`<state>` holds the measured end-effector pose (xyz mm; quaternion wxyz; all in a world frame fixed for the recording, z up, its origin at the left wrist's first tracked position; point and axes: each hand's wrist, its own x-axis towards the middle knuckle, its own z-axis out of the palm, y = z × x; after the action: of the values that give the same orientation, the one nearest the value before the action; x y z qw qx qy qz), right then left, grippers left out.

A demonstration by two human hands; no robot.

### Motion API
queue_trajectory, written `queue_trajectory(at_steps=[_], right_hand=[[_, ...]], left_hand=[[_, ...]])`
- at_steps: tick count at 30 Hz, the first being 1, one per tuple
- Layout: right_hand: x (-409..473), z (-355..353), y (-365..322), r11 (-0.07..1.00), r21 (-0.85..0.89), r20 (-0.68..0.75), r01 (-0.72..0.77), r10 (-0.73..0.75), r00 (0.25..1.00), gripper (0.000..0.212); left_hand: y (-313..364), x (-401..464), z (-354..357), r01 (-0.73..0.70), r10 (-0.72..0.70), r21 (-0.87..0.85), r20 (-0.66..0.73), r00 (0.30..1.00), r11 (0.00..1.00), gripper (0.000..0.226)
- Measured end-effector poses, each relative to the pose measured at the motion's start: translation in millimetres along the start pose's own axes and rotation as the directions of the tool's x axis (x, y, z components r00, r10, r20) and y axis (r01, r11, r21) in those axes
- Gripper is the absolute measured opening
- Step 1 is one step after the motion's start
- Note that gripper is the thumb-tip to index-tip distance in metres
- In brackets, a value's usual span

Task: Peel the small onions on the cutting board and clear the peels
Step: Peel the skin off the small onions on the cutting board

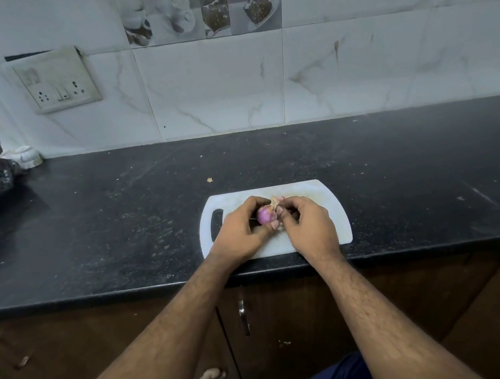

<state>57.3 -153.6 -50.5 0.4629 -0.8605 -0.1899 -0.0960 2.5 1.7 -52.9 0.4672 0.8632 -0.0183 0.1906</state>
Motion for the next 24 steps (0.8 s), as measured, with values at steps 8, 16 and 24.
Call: queue_trajectory(at_steps=[8,16,24], right_hand=[[0.8,4.4,0.4,0.999,-0.03,-0.079,-0.036,0.034,0.996,0.022],[-0.7,1.9,0.2,0.992,0.108,-0.009,0.064,-0.064,0.998,0.011],[1.5,4.3,-0.6,0.992,-0.126,0.004,0.014,-0.014,1.0,0.014]], left_hand=[[-11.7,5.5,-3.9,0.095,-0.099,-0.099,-0.037,0.994,0.991,0.026],[-12.7,5.5,-2.4,0.088,-0.094,-0.122,-0.044,0.995,0.989,0.028],[-10.8,5.5,-3.4,0.108,-0.112,-0.16,-0.013,0.994,0.981,0.028]])
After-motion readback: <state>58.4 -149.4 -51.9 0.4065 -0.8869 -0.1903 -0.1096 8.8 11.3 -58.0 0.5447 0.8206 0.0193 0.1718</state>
